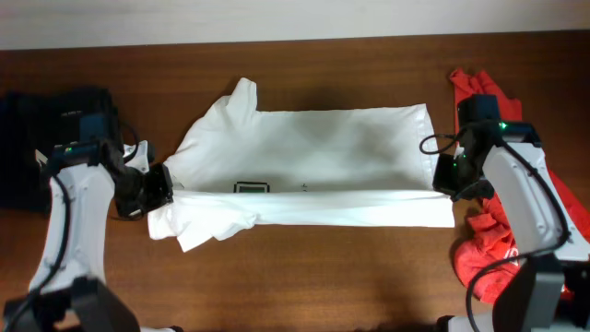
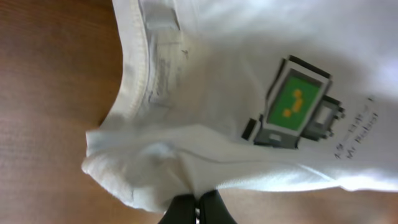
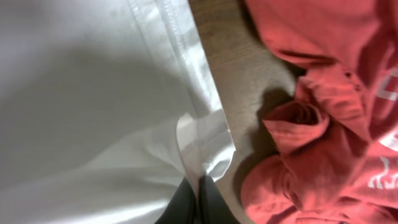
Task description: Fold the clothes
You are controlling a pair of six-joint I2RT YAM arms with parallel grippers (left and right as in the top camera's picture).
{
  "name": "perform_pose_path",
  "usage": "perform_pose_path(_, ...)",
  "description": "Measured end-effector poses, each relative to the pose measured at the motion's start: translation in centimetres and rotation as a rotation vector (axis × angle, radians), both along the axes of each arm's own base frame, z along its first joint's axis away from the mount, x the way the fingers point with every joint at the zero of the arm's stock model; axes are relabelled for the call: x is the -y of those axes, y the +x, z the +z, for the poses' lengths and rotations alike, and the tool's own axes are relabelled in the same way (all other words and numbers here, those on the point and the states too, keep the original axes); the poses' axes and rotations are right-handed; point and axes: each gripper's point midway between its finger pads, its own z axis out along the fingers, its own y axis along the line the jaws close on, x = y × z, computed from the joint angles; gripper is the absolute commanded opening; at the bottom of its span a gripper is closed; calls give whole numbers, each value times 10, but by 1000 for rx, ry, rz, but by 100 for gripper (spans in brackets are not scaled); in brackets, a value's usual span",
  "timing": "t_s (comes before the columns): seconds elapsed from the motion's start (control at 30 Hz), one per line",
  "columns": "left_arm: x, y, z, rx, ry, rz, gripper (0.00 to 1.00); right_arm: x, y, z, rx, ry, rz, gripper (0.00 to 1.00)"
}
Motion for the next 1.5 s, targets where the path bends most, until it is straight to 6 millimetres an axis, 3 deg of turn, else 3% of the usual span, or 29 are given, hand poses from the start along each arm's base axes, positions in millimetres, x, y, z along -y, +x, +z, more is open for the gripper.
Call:
perform_pose_path(0.03,-1,8,-14,-17,-7,0,0,-1,10,-9,8,12,14,5)
perform_pose_path(0.23,-6,37,-53,-14,-15,2,0,-2,49,-40,69,30,26,5)
perform_pose_path(0.3,-7,44,-64,-10,-19,1,1,-3,58,-49,81,36,27,10)
perform_pose_path(0.33,-6,46,-68,-11,-26,1,10,-2,62,-53,86,36,28,20)
perform_pose_path(0.37,-6,49,-70,-7,-33,1,20,-2,66,-57,95,36,29,50)
perform_pose_path(0.4,-5,51,-71,0,-38,2,23,-2,69,-59,101,34,33,66)
perform_pose_path(0.43,-4,55,-71,13,-44,2,27,-2,74,-60,116,36,32,68)
perform_pose_path(0.57,-1,58,-69,30,-65,2,34,-3,79,-61,135,41,44,64)
perform_pose_path(0.67,4,55,-66,14,-81,-8,34,-5,64,-64,71,52,47,40)
perform_pose_path(0.73,11,53,-59,20,-80,-30,35,-7,52,-66,22,61,44,40)
perform_pose_path(0.83,44,49,-34,65,-71,-147,35,-8,34,-67,-51,69,40,21)
perform_pose_path(1.0,104,35,-34,58,-16,-370,42,-10,15,-79,-109,76,37,21)
perform_pose_path(1.17,145,2,-64,-26,33,-537,49,-11,3,-99,-116,76,37,21)
perform_pose_path(1.37,158,-14,-88,-93,123,-636,49,-11,1,-102,-119,77,37,21)
perform_pose_path(1.5,153,-15,-91,-101,173,-646,49,-11,1,-102,-119,77,37,21)
